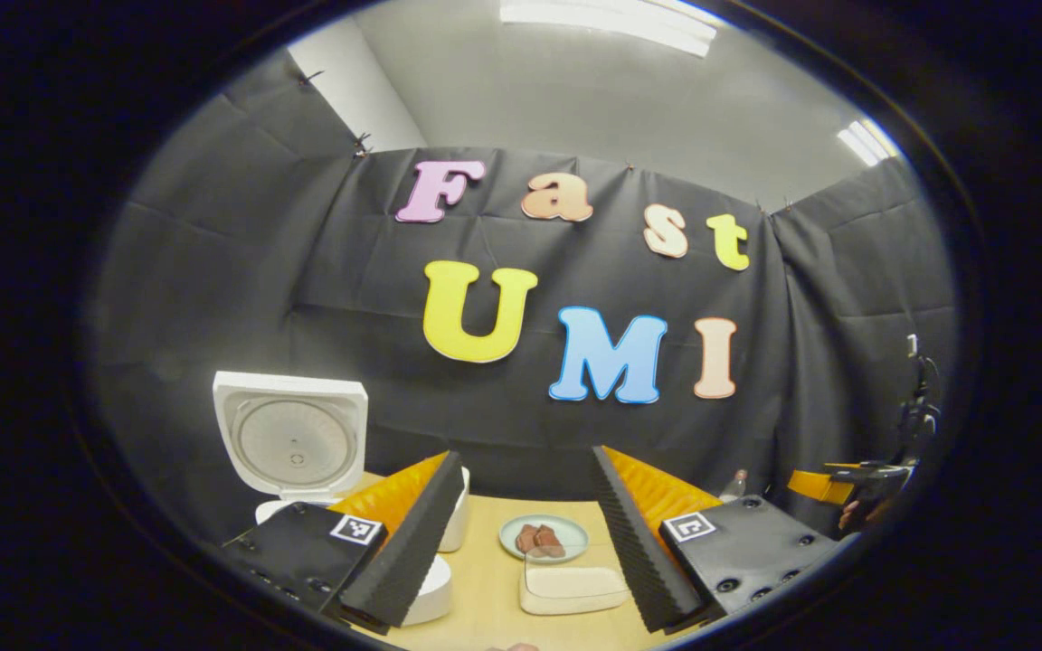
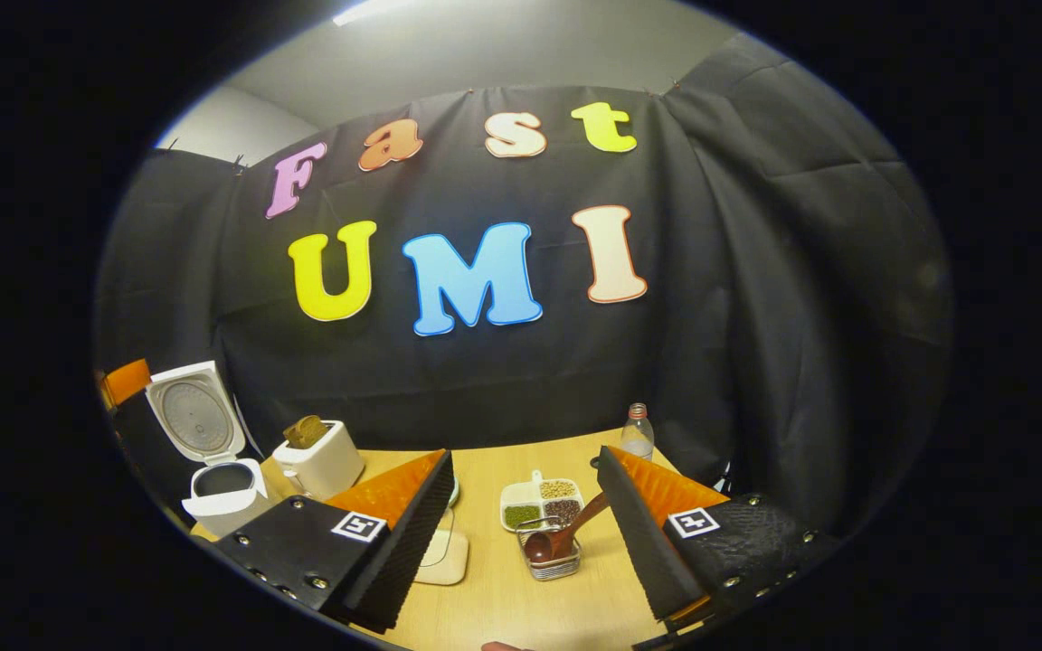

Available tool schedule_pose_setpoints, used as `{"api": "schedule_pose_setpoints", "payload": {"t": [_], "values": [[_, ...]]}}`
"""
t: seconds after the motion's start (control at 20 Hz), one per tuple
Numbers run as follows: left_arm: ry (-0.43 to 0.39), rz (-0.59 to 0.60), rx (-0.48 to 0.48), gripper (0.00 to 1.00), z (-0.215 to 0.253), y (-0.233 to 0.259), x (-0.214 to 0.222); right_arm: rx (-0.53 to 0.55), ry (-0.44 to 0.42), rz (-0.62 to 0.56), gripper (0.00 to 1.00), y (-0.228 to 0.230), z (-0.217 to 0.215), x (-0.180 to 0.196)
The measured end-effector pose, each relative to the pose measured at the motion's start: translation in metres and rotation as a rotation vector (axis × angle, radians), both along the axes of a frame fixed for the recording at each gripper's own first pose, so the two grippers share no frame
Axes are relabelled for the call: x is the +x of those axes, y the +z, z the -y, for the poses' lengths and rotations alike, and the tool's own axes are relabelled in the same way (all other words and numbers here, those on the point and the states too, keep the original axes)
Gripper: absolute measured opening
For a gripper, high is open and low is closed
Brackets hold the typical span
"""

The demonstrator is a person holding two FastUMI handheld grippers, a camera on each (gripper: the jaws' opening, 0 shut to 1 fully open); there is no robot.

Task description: Close the left gripper, press the button to open the rice cooker; take a wooden spoon from the chopstick holder with the right hand, scoop a spoonful of rice and pour it into the rice cooker, then put the wooden spoon back into the chopstick holder.

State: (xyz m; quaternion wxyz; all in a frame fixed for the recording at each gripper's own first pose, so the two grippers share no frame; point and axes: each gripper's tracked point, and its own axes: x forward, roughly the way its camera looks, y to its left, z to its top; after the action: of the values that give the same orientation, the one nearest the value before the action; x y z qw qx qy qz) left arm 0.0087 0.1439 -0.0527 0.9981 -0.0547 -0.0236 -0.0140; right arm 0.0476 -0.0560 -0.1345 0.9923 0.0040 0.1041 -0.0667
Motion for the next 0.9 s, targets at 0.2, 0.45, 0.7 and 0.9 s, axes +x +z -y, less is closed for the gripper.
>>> {"api": "schedule_pose_setpoints", "payload": {"t": [0.2,0.45,0.7,0.9], "values": [[0.066,0.053,0.099,0.98,0.015,0.013,0.001,0.010,-0.028,-0.036,0.98,-0.038,0.040,0.036],[0.069,0.022,0.085,0.97,0.055,0.001,0.012,0.024,-0.011,-0.108,0.98,-0.094,0.072,0.075],[0.109,-0.026,0.142,0.96,0.067,-0.006,0.024,0.098,0.008,-0.234,0.92,-0.162,0.091,0.097],[0.135,-0.059,0.168,0.97,0.075,-0.015,0.034,0.156,0.067,-0.268,0.74,-0.184,0.088,0.107]]}}
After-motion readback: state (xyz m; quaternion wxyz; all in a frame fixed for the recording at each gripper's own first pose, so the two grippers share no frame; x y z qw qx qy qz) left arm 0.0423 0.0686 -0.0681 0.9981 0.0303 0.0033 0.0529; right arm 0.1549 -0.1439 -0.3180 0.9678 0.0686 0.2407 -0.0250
